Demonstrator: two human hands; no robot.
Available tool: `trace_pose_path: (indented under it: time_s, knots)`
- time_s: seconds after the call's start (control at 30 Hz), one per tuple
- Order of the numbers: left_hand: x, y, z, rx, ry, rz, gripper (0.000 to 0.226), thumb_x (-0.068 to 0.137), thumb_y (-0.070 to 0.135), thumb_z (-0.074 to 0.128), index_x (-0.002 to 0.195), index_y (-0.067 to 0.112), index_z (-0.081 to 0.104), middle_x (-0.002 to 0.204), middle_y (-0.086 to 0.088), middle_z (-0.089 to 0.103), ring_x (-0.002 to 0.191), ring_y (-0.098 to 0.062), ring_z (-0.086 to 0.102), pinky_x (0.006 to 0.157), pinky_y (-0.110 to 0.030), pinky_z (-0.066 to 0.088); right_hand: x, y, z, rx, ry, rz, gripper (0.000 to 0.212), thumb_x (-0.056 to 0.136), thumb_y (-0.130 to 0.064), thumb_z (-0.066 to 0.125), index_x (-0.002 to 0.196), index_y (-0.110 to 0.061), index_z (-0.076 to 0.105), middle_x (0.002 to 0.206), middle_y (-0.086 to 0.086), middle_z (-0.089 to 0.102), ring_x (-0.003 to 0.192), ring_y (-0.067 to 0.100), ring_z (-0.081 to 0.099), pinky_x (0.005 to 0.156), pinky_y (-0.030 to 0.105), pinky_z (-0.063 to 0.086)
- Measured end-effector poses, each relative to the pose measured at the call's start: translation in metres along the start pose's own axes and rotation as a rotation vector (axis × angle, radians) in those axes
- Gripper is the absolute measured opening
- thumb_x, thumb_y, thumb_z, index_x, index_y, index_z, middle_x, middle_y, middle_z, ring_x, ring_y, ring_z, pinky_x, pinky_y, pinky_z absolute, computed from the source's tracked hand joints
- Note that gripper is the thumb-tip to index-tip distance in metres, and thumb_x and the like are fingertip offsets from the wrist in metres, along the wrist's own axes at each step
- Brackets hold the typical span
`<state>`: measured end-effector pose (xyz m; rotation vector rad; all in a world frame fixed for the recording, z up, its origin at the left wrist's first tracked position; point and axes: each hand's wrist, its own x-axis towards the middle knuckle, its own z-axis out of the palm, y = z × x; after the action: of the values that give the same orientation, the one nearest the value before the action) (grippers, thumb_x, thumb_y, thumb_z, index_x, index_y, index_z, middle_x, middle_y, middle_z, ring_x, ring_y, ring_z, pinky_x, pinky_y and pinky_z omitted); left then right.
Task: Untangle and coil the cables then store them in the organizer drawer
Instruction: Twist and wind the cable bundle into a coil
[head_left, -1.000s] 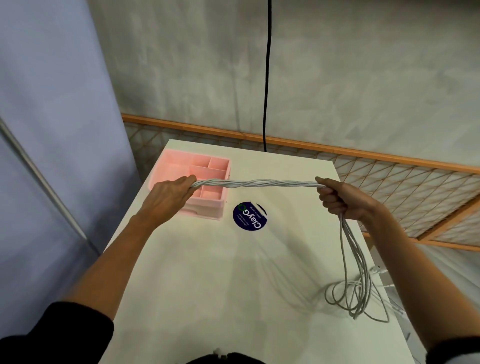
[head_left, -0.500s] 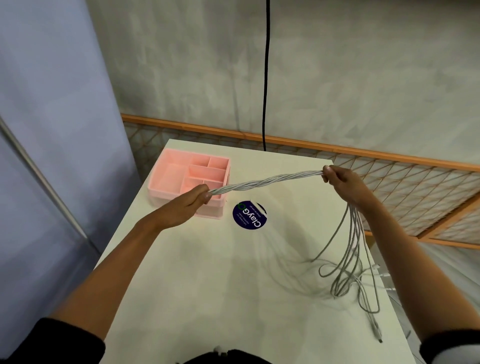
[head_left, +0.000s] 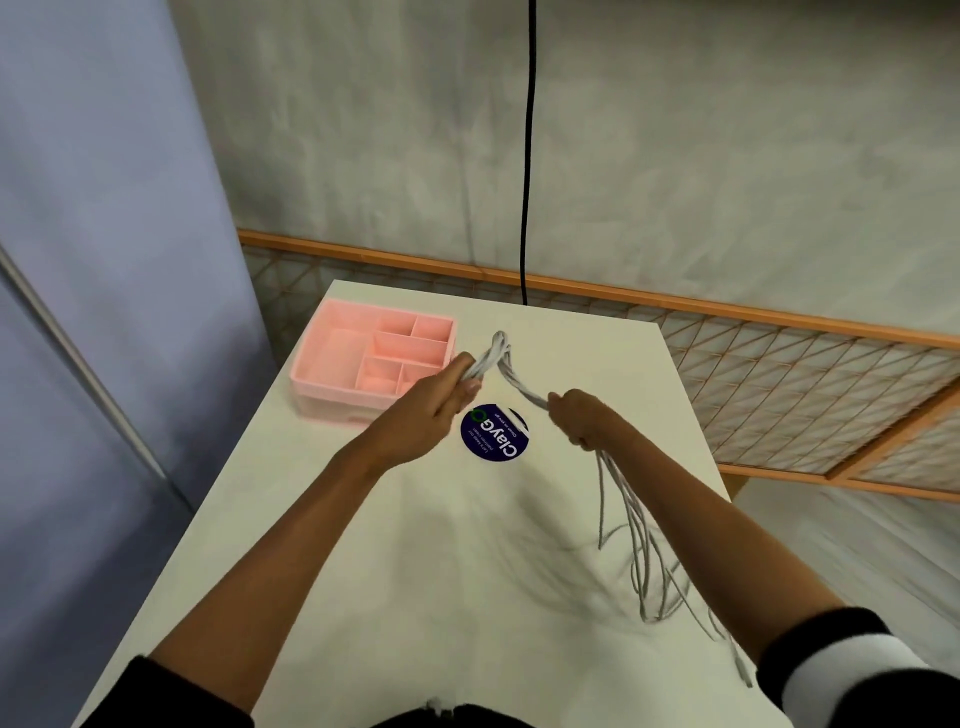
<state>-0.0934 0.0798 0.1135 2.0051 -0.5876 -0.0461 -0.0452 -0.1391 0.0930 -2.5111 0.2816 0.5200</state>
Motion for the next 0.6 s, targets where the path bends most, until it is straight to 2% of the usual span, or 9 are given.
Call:
trace_pose_path:
  time_s: [0.03,0.1,0.17,0.2,0.27,0.33,0.43,0.5,0.6]
  knots:
    - [0.003,0.002,0.006,0.032,-0.016,0.017,0.014,0.103,0.024,0.033,0.107,0.017,0.044,0.081,0.0,0.055,0.07,0.0,0.051,0.065,-0.015,0.041,-0.002,-0.01,0.004,-0.017,-0.041,-0.01,0.037,0.101,-0.02,0.028,0.065,-0.017,0.034,0.064,0.004,0.04,0.053,0.016,0.037,0.051,0.025,0.033]
    - [0.006,0.004,0.019,0.101,-0.032,0.02,0.018,0.103,0.023,0.034,0.114,0.014,0.044,0.086,0.003,0.057,0.074,-0.001,0.055,0.065,-0.015,0.043,-0.005,-0.028,0.012,-0.07,-0.159,-0.011,0.035,0.1,-0.015,0.03,0.065,-0.014,0.036,0.06,0.008,0.041,0.048,0.018,0.035,0.047,0.025,0.029]
    - [0.009,0.002,0.03,0.155,-0.01,0.023,0.019,0.104,0.02,0.033,0.114,0.008,0.044,0.096,-0.004,0.06,0.085,-0.01,0.058,0.071,-0.027,0.049,-0.008,-0.044,0.019,-0.12,-0.272,-0.027,0.034,0.098,-0.015,0.032,0.065,-0.013,0.035,0.059,0.01,0.037,0.046,0.017,0.028,0.045,0.026,0.024]
    - [0.011,0.0,0.034,0.194,0.018,0.026,0.018,0.104,0.018,0.033,0.11,0.006,0.044,0.099,-0.008,0.057,0.089,-0.017,0.055,0.074,-0.03,0.048,-0.01,-0.049,0.02,-0.097,-0.327,-0.04,0.033,0.098,-0.017,0.033,0.065,-0.013,0.034,0.057,0.007,0.034,0.046,0.015,0.024,0.044,0.024,0.021]
    - [0.013,-0.007,0.04,0.292,0.079,0.03,0.016,0.103,0.014,0.032,0.105,0.005,0.045,0.103,-0.007,0.046,0.093,-0.018,0.042,0.077,-0.024,0.037,-0.016,-0.057,0.019,-0.028,-0.414,-0.042,0.032,0.096,-0.017,0.032,0.065,-0.015,0.034,0.05,0.0,0.03,0.043,0.011,0.021,0.039,0.018,0.018]
    - [0.012,-0.012,0.043,0.331,0.127,0.02,0.014,0.103,0.017,0.031,0.098,0.01,0.042,0.095,-0.001,0.043,0.085,-0.017,0.041,0.071,-0.024,0.033,-0.02,-0.059,0.016,-0.01,-0.495,-0.053,0.03,0.094,-0.013,0.03,0.064,-0.016,0.035,0.04,-0.006,0.03,0.034,0.007,0.021,0.034,0.015,0.017]
    - [0.007,-0.017,0.043,0.415,0.132,-0.024,0.014,0.103,0.022,0.03,0.094,0.013,0.037,0.074,0.0,0.05,0.063,-0.025,0.046,0.055,-0.03,0.031,-0.024,-0.06,0.012,0.017,-0.582,-0.089,0.031,0.093,-0.012,0.03,0.063,-0.017,0.034,0.041,-0.008,0.025,0.034,0.006,0.017,0.035,0.016,0.014]
    - [0.007,-0.021,0.04,0.416,0.11,-0.052,0.015,0.103,0.022,0.03,0.1,0.01,0.039,0.069,0.0,0.053,0.06,-0.027,0.049,0.054,-0.031,0.033,-0.026,-0.059,0.011,0.042,-0.612,-0.105,0.032,0.094,-0.016,0.032,0.063,-0.017,0.036,0.043,-0.007,0.023,0.036,0.007,0.015,0.037,0.017,0.012]
    - [0.011,-0.024,0.034,0.208,0.079,-0.107,0.022,0.104,0.021,0.029,0.113,0.006,0.043,0.067,-0.004,0.053,0.058,-0.021,0.048,0.057,-0.033,0.037,-0.032,-0.059,0.009,0.11,-0.602,-0.162,0.029,0.096,-0.016,0.031,0.071,-0.013,0.045,0.048,-0.005,0.024,0.038,0.008,0.017,0.037,0.018,0.015]
